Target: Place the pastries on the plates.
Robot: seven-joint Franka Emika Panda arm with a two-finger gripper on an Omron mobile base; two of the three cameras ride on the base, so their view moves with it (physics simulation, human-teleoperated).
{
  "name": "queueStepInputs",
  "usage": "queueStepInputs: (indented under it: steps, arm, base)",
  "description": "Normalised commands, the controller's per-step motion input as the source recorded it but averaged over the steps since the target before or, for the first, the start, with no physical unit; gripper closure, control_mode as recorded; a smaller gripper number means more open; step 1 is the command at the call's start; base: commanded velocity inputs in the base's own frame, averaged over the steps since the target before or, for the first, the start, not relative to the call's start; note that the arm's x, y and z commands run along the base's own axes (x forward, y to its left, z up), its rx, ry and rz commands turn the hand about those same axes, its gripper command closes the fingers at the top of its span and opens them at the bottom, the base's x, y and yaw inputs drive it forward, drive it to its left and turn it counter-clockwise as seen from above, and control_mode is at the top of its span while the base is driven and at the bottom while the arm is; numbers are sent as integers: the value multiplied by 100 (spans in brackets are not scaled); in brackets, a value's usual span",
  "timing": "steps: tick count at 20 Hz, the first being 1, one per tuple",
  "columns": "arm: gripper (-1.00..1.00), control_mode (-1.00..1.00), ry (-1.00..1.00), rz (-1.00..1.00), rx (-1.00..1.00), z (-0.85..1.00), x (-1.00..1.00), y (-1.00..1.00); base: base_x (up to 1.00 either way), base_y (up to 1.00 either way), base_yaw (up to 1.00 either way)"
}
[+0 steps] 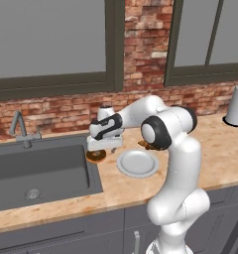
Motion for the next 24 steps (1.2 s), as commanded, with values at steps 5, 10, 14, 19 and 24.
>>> queueStepInputs:
  steps: [5, 10, 14, 19, 24]
  arm:
    - [-100, -100, 2, 0, 0, -11, 0, 1]
    - [100, -100, 3, 0, 0, -12, 0, 2]
    - [100, -100, 1, 0, 0, 0, 0, 0]
    - [100, -100, 0, 0, 0, 0, 0, 0]
    - [100, -100, 0, 0, 0, 13, 0, -13]
  base:
    - [0, 0, 0]
    - [0, 0, 0]
    - [0, 0, 0]
    - [0, 0, 0]
    - [0, 0, 0]
